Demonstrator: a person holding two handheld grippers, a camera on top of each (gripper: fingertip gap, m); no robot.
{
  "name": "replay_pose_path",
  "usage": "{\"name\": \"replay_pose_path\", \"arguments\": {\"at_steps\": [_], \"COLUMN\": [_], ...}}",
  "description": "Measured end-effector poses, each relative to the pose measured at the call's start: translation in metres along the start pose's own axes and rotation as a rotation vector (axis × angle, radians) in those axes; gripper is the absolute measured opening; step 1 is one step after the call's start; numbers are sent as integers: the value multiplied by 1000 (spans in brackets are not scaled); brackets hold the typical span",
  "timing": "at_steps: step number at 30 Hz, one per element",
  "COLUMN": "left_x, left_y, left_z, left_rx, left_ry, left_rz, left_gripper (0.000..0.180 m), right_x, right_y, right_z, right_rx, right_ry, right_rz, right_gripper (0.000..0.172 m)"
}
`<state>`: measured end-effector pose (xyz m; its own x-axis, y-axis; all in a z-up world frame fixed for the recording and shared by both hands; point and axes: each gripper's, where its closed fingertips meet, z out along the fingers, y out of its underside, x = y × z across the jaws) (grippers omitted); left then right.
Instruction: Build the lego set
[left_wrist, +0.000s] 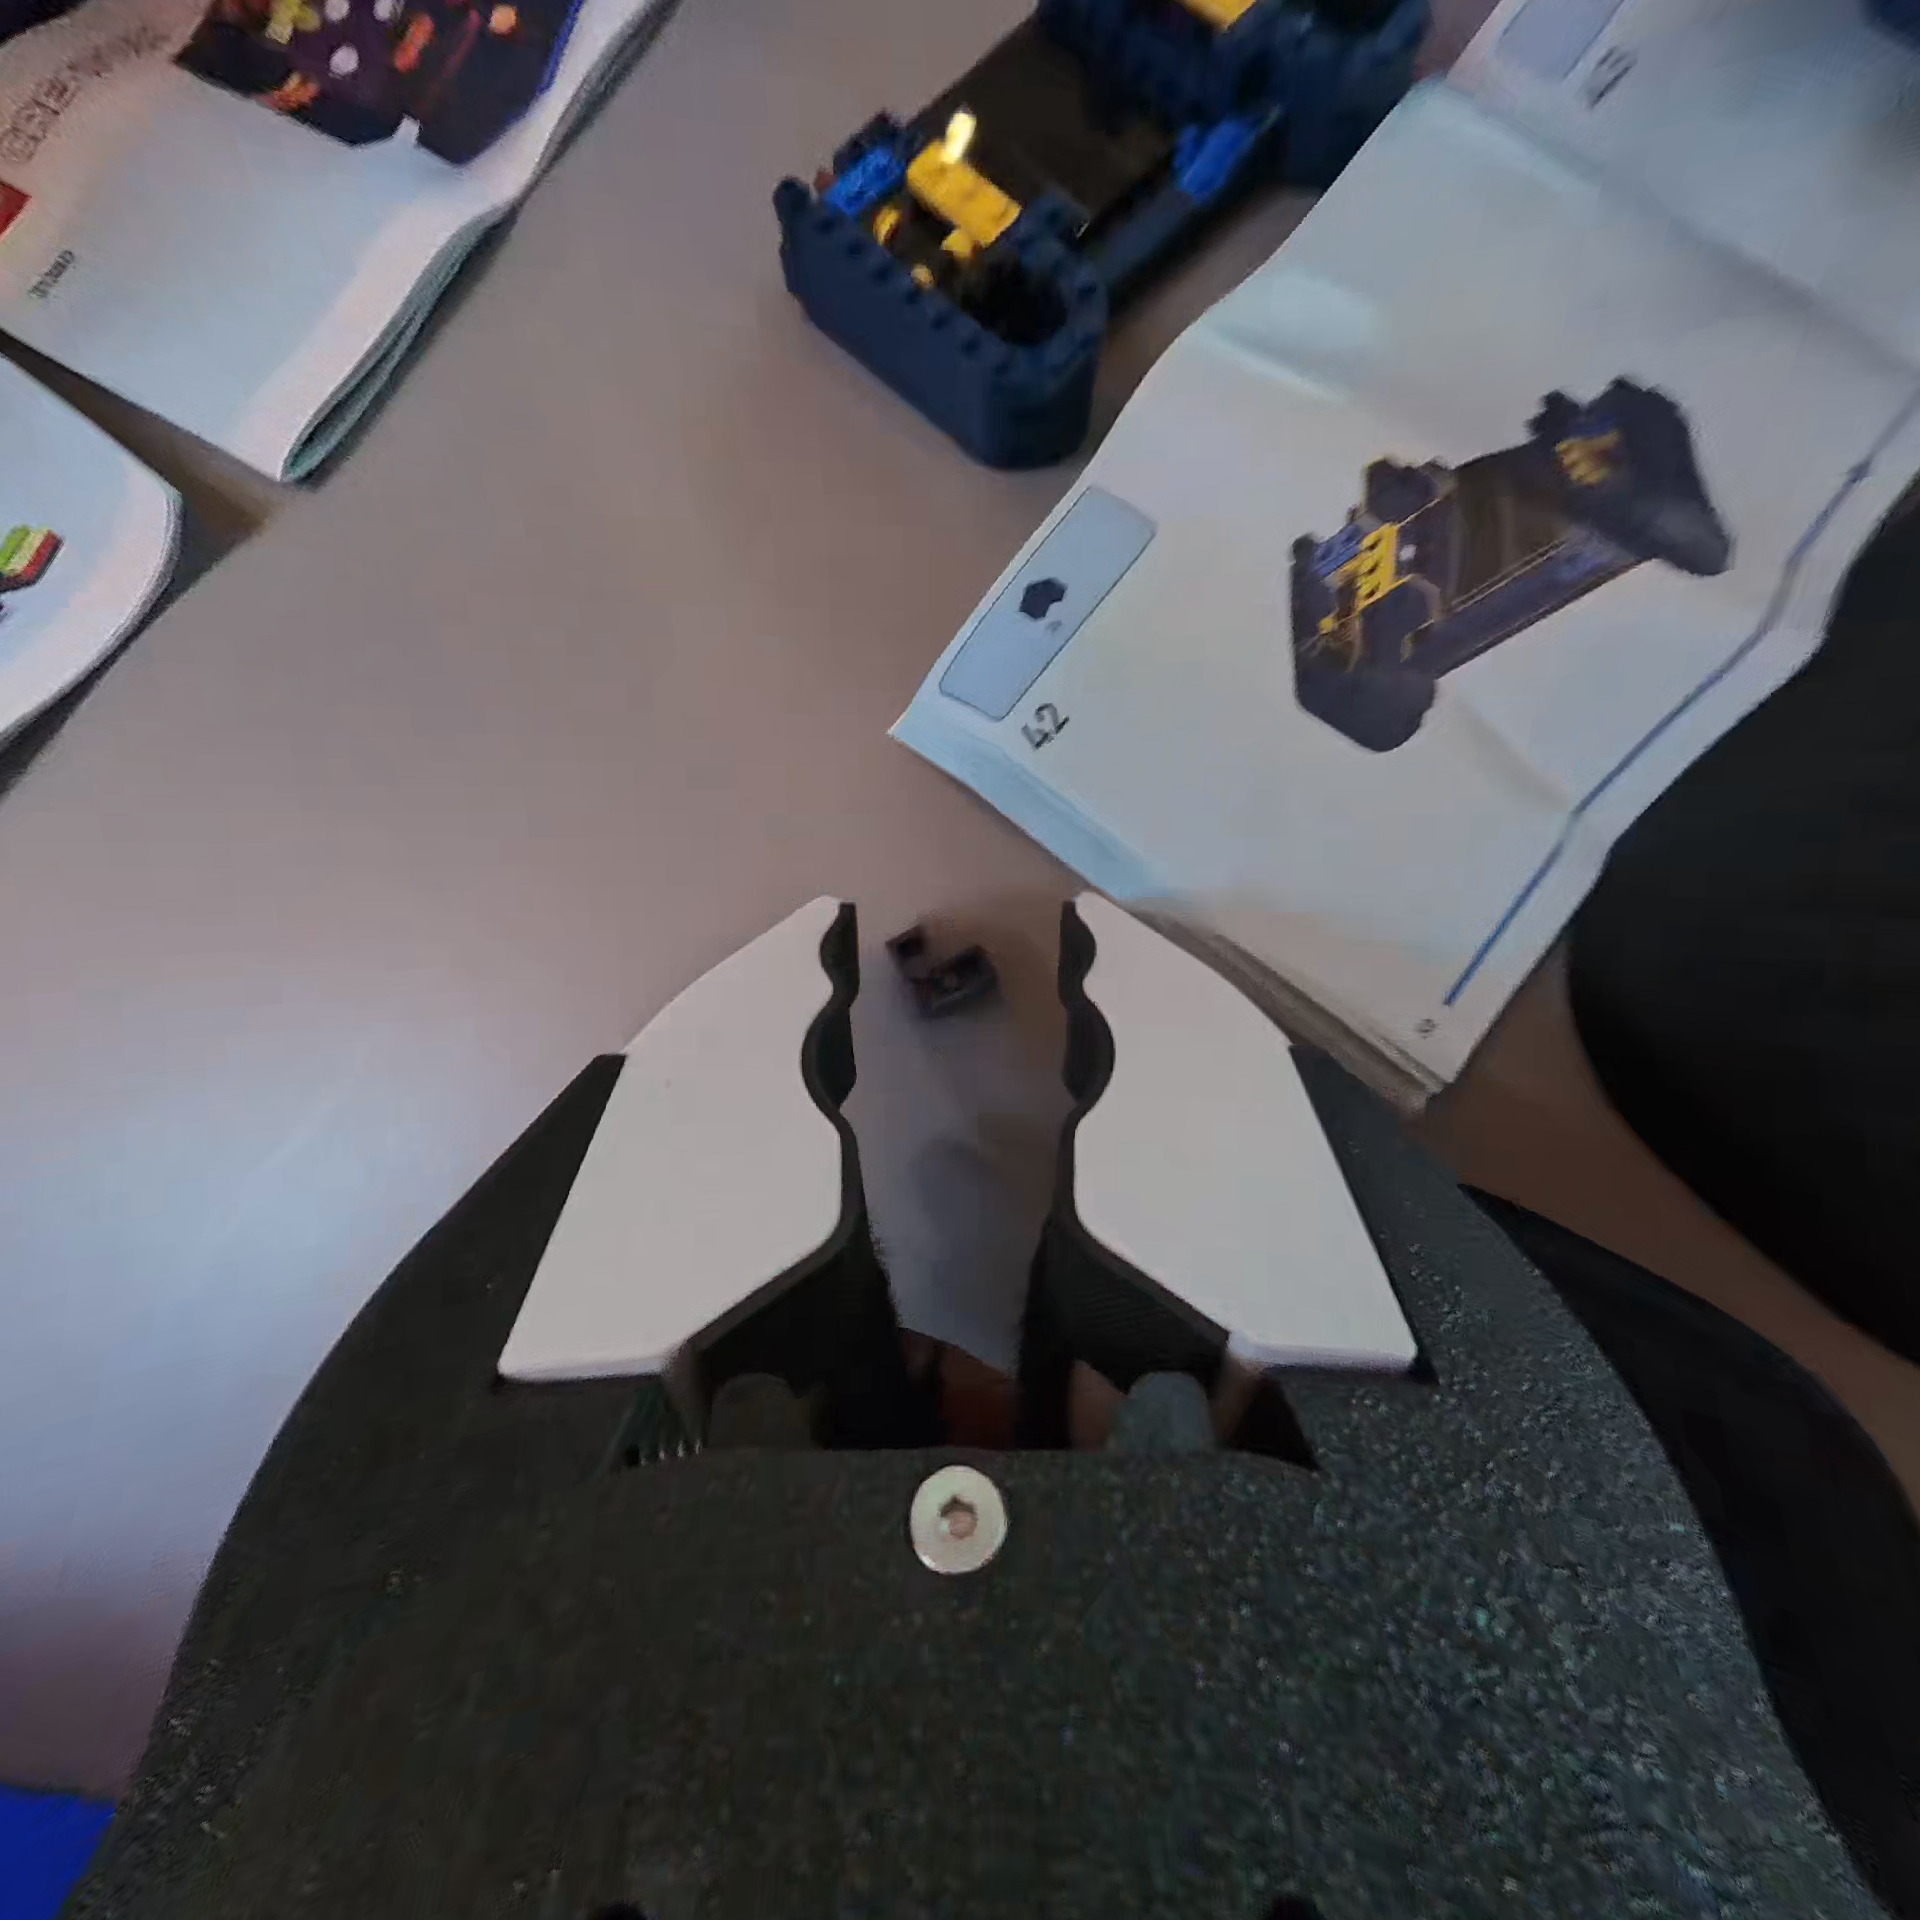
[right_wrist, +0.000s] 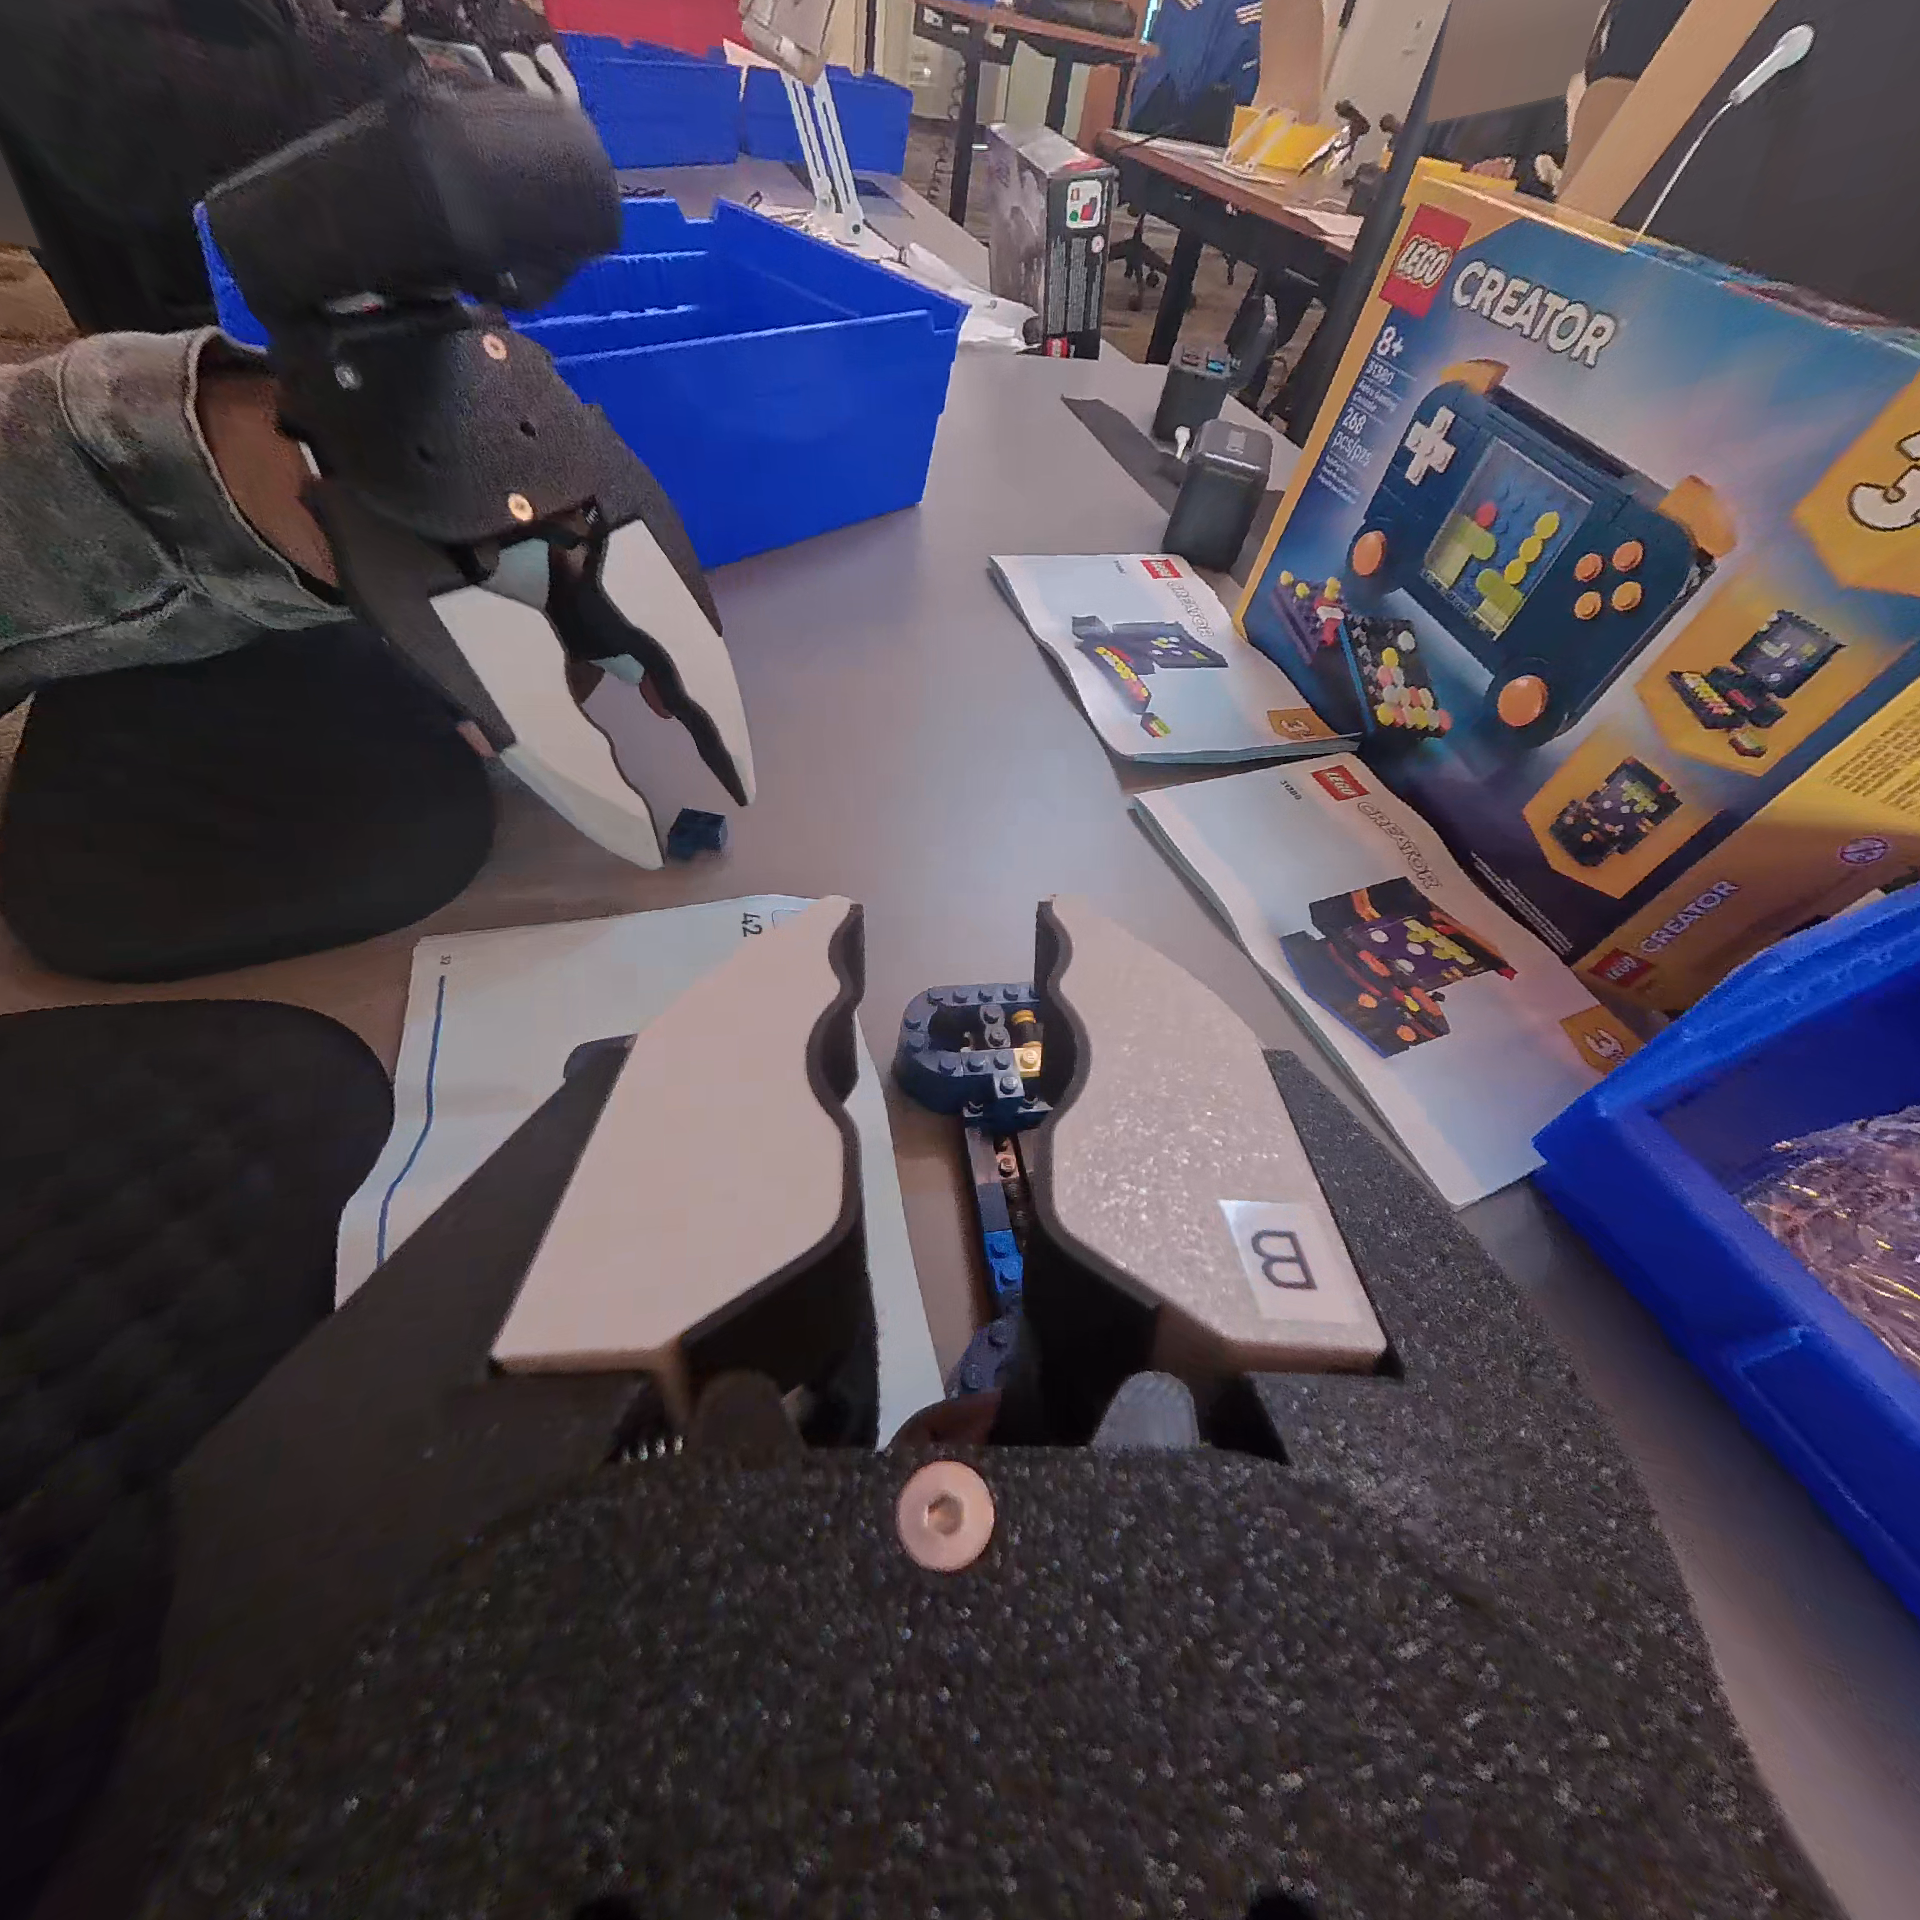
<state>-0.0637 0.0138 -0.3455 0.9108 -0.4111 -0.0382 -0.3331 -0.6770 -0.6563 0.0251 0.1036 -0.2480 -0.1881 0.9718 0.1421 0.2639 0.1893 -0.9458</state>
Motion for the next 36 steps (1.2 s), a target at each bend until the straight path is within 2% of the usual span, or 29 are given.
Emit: {"name": "replay_pose_path", "arguments": {"at_steps": [2,4,5,8,9,12,14,15,18,21,24,27,36], "left_x": [-5,-3,-4,-13,-14,-9,1,4,5,6,13,20,17], "left_y": [11,10,10,7,0,-47,-88,-101,-123,-132,-140,-143,-136], "left_z": [7,8,8,8,6,-17,-51,-66,-92,-93,-95,-94,-96], "left_rx": [-68,-51,-47,-6,50,381,711,832,1061,1150,1241,1263,1292], "left_ry": [-20,11,10,-20,-16,99,298,423,726,829,854,872,874], "left_rz": [-7,-37,-43,-69,-85,-209,-381,-489,-756,-861,-872,-840,-811], "left_gripper": [36,31,21,17,17,17,16,17,16,16,16,16,16], "right_x": [2,6,8,15,16,19,17,15,11,6,-15,-22,32], "right_y": [-3,-5,-6,-8,-8,-13,-18,-21,-28,-31,-29,-34,-40], "right_z": [-4,-8,-11,-20,-22,-30,-34,-35,-41,-43,-30,-31,-73], "right_rx": [16,33,41,69,76,108,137,150,173,195,168,160,392], "right_ry": [12,27,38,62,70,90,86,77,69,41,-70,-80,100], "right_rz": [-4,-6,-6,6,7,-8,-15,-18,-30,7,55,20,241], "right_gripper": [32,32,33,32,32,29,27,26,23,15,14,15,9]}}
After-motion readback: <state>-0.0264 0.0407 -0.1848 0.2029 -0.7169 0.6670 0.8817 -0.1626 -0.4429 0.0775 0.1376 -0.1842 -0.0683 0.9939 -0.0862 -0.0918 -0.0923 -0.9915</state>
